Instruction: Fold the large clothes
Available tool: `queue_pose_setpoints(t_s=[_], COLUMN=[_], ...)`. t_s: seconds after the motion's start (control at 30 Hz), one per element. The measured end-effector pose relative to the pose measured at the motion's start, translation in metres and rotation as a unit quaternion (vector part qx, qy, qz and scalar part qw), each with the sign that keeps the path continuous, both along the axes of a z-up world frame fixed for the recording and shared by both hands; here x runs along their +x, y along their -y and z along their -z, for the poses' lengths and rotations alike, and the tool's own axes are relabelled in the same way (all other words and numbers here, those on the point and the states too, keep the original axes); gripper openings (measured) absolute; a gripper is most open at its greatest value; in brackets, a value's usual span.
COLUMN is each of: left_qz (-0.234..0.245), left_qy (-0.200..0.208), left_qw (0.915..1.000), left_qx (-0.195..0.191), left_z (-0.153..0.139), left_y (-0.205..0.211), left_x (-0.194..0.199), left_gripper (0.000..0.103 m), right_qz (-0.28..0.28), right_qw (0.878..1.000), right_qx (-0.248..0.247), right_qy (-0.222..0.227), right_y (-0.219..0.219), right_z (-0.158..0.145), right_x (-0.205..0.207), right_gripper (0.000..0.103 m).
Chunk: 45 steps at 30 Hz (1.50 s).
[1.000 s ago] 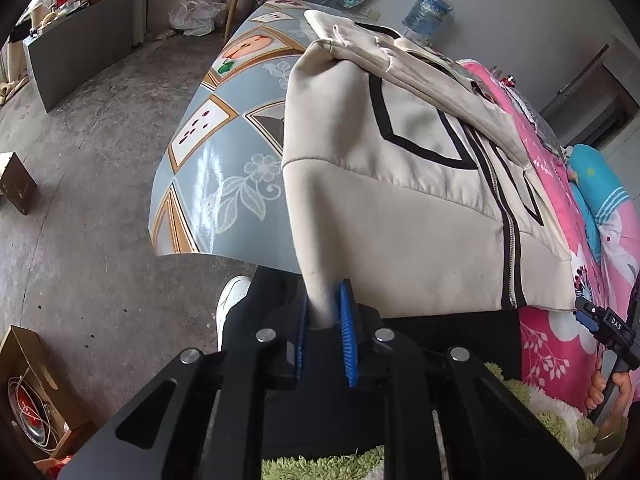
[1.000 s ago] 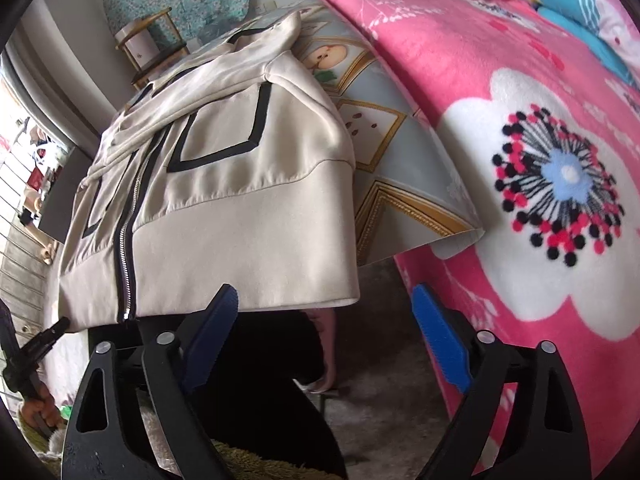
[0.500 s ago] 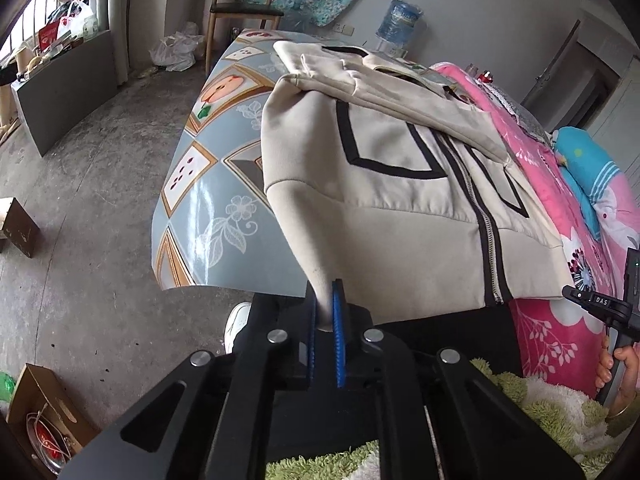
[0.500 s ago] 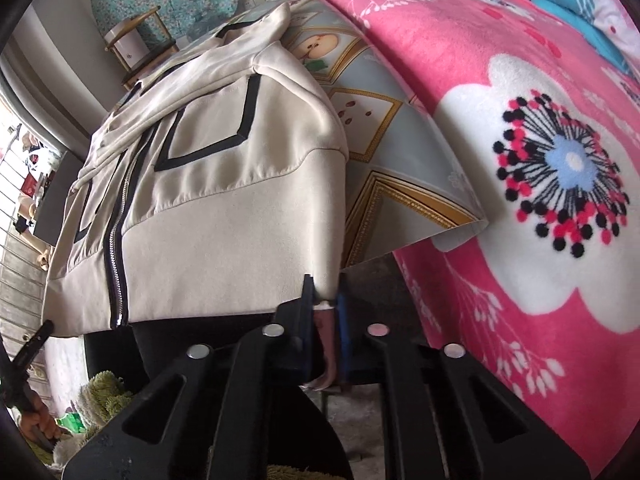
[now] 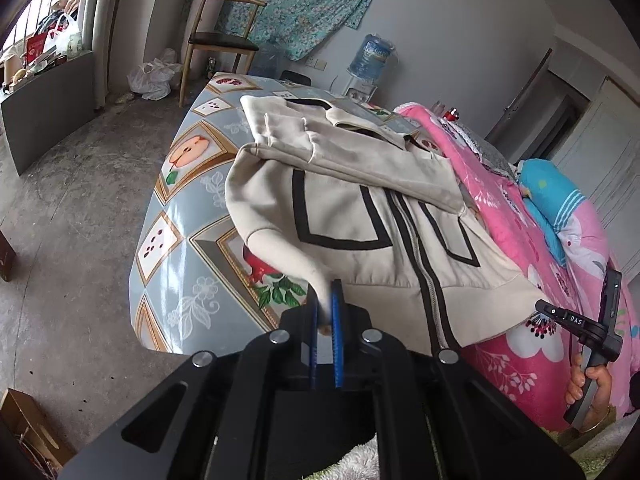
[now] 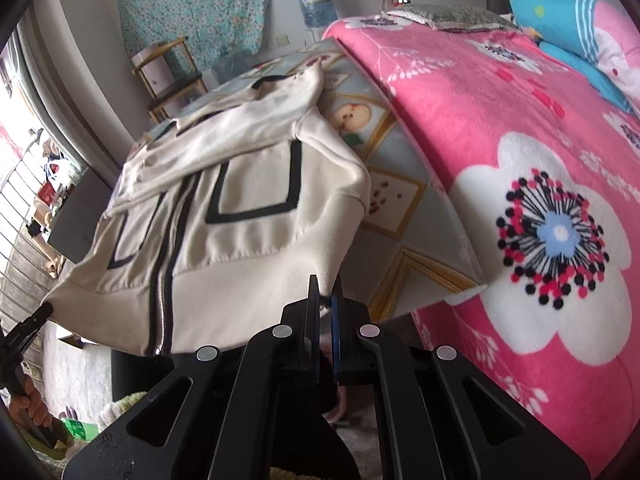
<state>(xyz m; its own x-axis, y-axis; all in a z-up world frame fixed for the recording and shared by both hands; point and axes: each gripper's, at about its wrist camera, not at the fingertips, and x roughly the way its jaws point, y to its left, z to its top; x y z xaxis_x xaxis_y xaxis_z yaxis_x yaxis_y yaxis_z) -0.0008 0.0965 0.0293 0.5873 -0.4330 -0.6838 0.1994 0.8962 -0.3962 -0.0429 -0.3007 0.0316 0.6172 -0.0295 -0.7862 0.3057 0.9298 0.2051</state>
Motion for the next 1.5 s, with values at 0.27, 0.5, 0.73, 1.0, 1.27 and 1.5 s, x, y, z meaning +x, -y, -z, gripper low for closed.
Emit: queue_pose_setpoints(t_s=[0.27, 0.5, 0.73, 1.0, 1.27, 1.5], left_qz=[-0.013, -0.018, -0.032, -0.060, -0.109, -0.107], left_qy=[0.006, 0.007, -0.006, -0.043, -0.040, -0.016], left_qw=[0.9997, 0.9995, 0.9991, 0.9967, 0.9929, 0.9940], left_qx=[-0.019, -0.024, -0.025, -0.032, -0.025, 0.016], left_z=[-0.010, -0.014, -0.010, 0.022, 0.030, 0.011], left_y=[-0.005, -0.008, -0.013, -0.020, -0.037, -0.045], left_x=[0.035, 0.071, 0.118, 0.181, 0.184, 0.160], left_gripper=[0.005, 0.005, 0.005, 0.006, 0.046, 0.046], right_qz=[0.003, 0.000, -0.011, -0.024, 0.021, 0.029], right_qw=[1.000, 0.999, 0.998, 0.998, 0.999, 0.998], right_qx=[-0.008, -0.012, -0.018, -0.019, 0.006, 0.004], right_qy=[0.022, 0.047, 0.067, 0.059, 0.029, 0.052], right_y=[0.004, 0.007, 0.015, 0.029, 0.051, 0.061], right_z=[-0.012, -0.020, -0.027, -0.002, 0.027, 0.003], right_x=[0.026, 0.066, 0.120, 0.200, 0.209, 0.170], right_gripper=[0.004, 0.004, 0.004, 0.005, 0.058, 0.061])
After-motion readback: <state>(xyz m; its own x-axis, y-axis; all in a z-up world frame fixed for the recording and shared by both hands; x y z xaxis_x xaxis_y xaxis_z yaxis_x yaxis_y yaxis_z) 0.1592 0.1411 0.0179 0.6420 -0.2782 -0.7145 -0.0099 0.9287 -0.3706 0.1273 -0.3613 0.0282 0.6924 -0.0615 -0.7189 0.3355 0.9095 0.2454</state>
